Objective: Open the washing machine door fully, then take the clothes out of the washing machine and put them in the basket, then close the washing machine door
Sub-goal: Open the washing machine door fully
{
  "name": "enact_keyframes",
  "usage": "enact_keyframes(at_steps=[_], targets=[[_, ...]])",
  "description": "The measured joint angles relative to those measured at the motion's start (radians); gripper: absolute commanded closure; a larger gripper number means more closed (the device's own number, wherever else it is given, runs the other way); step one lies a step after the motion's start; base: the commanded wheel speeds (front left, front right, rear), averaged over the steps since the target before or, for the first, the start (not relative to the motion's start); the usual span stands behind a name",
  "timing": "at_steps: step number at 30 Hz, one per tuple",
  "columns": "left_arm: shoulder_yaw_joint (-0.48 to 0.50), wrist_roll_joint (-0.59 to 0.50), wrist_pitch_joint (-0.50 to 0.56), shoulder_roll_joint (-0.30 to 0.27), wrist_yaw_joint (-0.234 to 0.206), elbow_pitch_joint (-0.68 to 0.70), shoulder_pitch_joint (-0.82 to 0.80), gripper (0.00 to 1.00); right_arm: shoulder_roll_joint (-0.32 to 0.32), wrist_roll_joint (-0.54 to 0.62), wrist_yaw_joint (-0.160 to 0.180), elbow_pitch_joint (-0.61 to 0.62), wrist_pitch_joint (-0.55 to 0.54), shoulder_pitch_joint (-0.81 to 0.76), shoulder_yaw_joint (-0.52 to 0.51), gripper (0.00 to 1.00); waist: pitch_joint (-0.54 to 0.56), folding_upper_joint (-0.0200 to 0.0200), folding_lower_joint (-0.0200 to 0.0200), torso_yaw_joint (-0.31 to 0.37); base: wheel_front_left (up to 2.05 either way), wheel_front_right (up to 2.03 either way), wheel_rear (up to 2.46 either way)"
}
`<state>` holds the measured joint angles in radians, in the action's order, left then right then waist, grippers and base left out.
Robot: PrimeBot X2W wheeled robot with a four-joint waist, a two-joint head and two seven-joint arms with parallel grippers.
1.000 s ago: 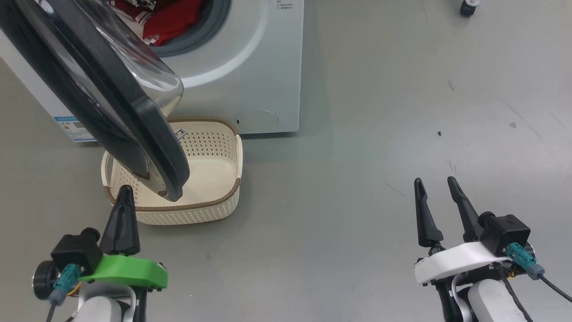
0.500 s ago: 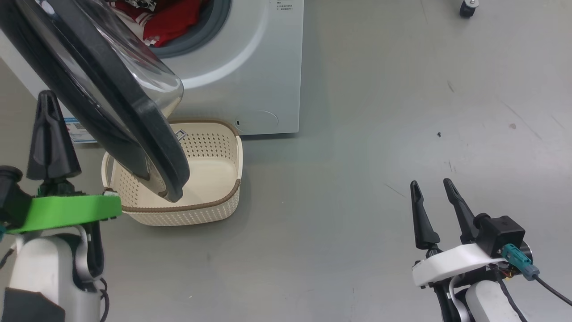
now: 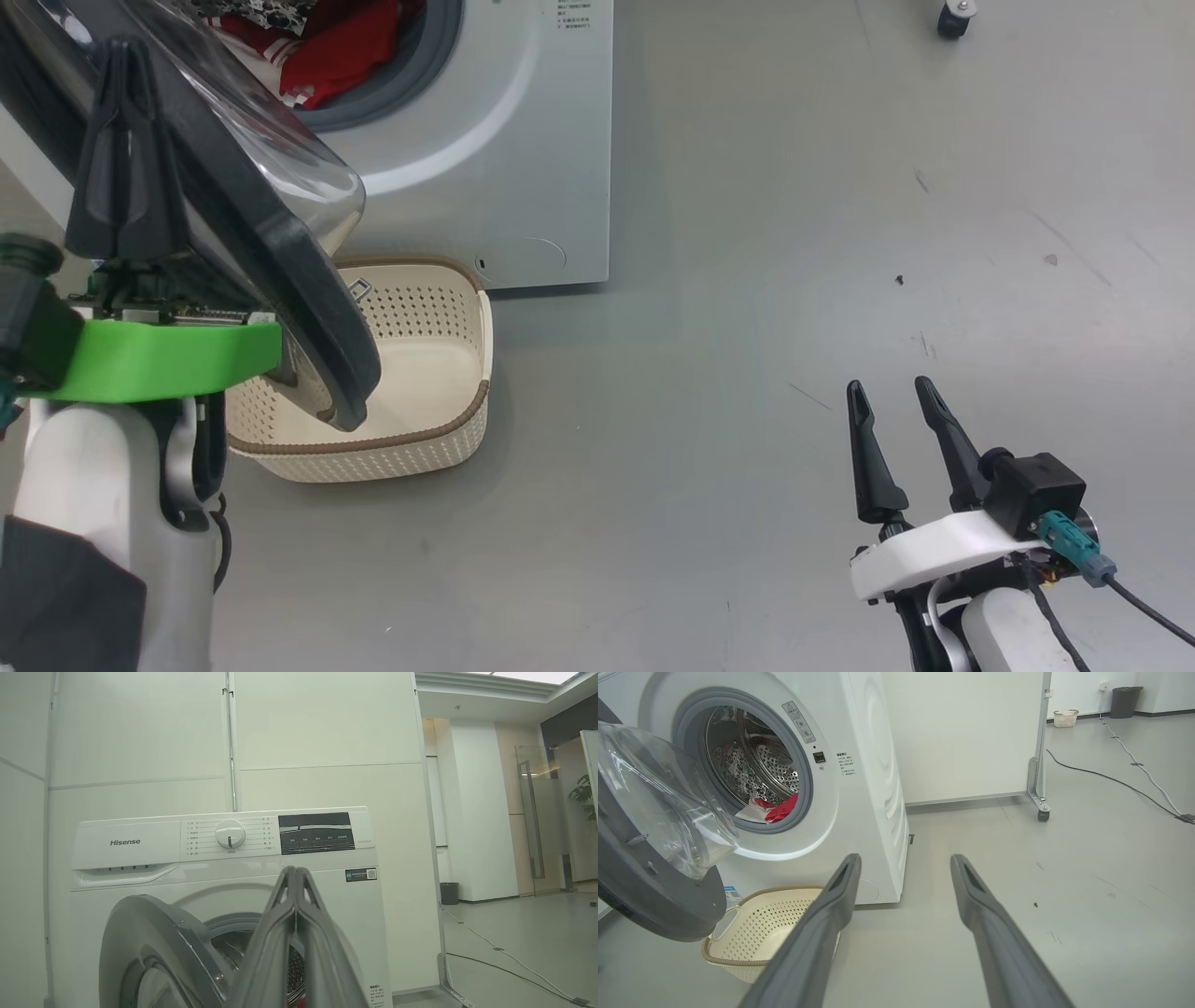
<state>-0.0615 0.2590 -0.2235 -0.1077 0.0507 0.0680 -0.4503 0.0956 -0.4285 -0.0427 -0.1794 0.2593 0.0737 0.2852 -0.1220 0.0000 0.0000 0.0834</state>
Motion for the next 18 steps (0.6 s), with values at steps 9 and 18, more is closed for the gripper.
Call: enact_keyframes(at_steps=[9, 18], targets=[[-0.056, -0.007, 0.091, 0.003, 0.008, -0.063, -0.017, 1.0, -0.01, 0.002, -0.011, -0.001, 0.0, 0.001, 0.005, 0.0, -0.012, 0.0, 0.0, 0.03, 0.0, 0.0, 0.0], [-0.077, -0.004, 0.167, 0.026, 0.007, -0.165, -0.009, 1.0, -0.018, 0.003, -0.018, -0.01, 0.0, 0.002, -0.007, 0.0, -0.027, 0.0, 0.0, 0.067, 0.0, 0.0, 0.0]])
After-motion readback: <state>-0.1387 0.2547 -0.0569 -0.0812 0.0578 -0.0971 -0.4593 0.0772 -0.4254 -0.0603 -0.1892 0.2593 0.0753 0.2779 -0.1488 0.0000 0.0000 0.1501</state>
